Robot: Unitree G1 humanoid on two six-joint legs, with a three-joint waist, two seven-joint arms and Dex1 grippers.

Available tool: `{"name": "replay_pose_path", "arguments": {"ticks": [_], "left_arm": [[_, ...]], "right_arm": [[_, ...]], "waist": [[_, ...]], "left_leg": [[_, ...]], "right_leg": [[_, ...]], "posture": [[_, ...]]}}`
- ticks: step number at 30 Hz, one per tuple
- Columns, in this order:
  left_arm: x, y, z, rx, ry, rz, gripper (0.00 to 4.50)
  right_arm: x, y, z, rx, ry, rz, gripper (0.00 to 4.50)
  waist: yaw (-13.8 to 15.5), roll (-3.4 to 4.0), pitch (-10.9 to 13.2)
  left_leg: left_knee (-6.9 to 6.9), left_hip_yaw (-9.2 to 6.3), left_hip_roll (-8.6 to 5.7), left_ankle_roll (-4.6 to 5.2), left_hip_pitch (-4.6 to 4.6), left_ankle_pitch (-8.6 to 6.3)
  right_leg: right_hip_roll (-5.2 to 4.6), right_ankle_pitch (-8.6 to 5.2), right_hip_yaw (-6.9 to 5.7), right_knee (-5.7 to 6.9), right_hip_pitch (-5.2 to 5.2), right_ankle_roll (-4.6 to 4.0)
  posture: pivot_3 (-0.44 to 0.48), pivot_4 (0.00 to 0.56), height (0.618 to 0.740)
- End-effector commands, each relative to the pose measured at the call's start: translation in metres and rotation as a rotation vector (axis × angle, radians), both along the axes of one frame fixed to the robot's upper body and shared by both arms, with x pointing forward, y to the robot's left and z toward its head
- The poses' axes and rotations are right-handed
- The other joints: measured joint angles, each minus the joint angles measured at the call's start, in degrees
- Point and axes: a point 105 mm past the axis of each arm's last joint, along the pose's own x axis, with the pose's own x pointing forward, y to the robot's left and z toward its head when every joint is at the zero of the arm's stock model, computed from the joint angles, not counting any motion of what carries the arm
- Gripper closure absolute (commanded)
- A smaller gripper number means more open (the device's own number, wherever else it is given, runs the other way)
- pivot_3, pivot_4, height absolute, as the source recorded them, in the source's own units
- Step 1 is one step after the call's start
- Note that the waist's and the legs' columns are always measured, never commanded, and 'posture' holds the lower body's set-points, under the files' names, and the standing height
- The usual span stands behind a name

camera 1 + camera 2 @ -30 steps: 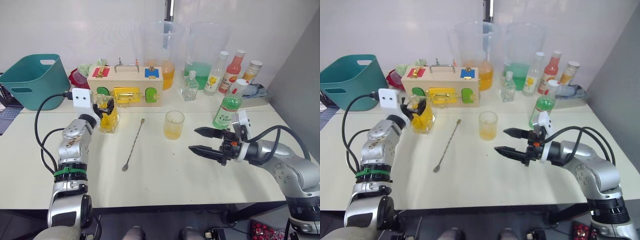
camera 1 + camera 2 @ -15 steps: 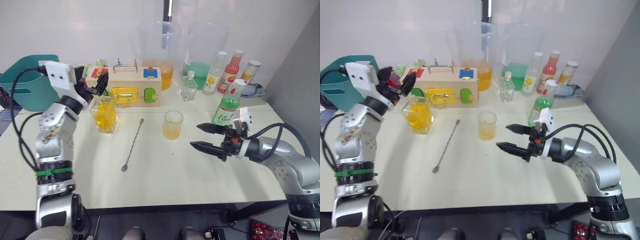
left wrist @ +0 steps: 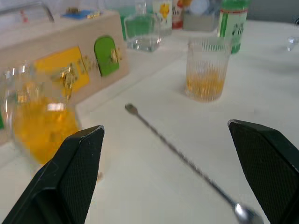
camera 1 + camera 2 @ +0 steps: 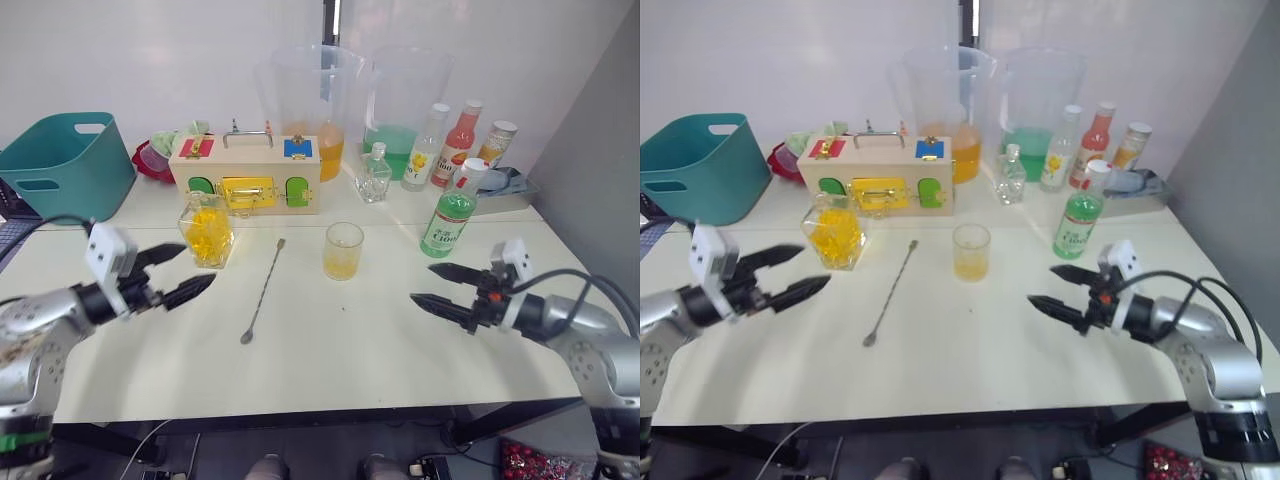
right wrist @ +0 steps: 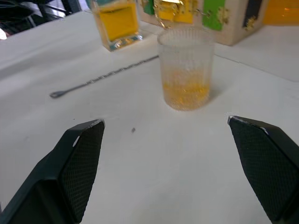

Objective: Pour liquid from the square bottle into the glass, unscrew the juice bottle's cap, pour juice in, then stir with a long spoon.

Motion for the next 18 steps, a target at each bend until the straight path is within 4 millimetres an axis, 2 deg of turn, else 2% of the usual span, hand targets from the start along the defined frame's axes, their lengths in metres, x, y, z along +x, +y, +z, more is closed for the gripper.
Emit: {"name": "replay_pose_path", "arguments": {"ticks": [1,6,10,13,18], "left_arm": [[-0.007,0.017,0.01,0.02,-0.076,0.019,0.01],[-0.014,0.025,-0.009,0.044,-0.057,-0.008,0.01],[-0.012,0.027,-0.013,0.054,-0.066,-0.012,0.01],[-0.008,0.016,-0.011,0.07,-0.069,-0.066,0.01],[-0.007,-0.013,0.011,0.027,-0.112,-0.201,0.01]], "right_arm": [[-0.004,-0.025,-0.004,-0.055,-0.064,-0.09,0.0],[-0.013,-0.048,-0.025,-0.041,-0.056,-0.199,0.0],[-0.015,-0.054,-0.034,-0.054,-0.062,-0.247,0.0],[-0.02,-0.054,-0.038,-0.043,-0.056,-0.27,0.0],[-0.024,-0.056,-0.039,-0.038,-0.056,-0.297,0.0]], "waist": [[0.18,0.0,0.0],[0.02,0.02,-0.01],[-0.14,0.02,-0.01],[-0.11,0.02,-0.02],[-0.02,0.03,-0.02]], "left_leg": [[-0.03,0.0,0.01,-0.01,0.01,0.0],[-0.13,0.11,0.04,-0.01,0.27,0.01],[-0.26,0.21,0.11,-0.01,0.47,0.01],[-0.28,0.24,0.13,-0.01,0.48,0.0],[-0.27,0.23,0.11,-0.01,0.48,0.01]], "right_leg": [[0.0,0.0,-0.01,-0.04,0.02,0.0],[-0.01,0.0,0.02,-0.07,0.18,-0.01],[0.01,-0.02,0.05,-0.06,0.23,-0.07],[0.01,-0.02,0.05,-0.05,0.22,-0.08],[-0.01,-0.02,0.05,-0.08,0.27,-0.07]], "posture": [[0.0,0.15,0.74],[0.0,0.15,0.74],[0.0,0.15,0.74],[0.0,0.15,0.74],[0.0,0.15,0.74]]}}
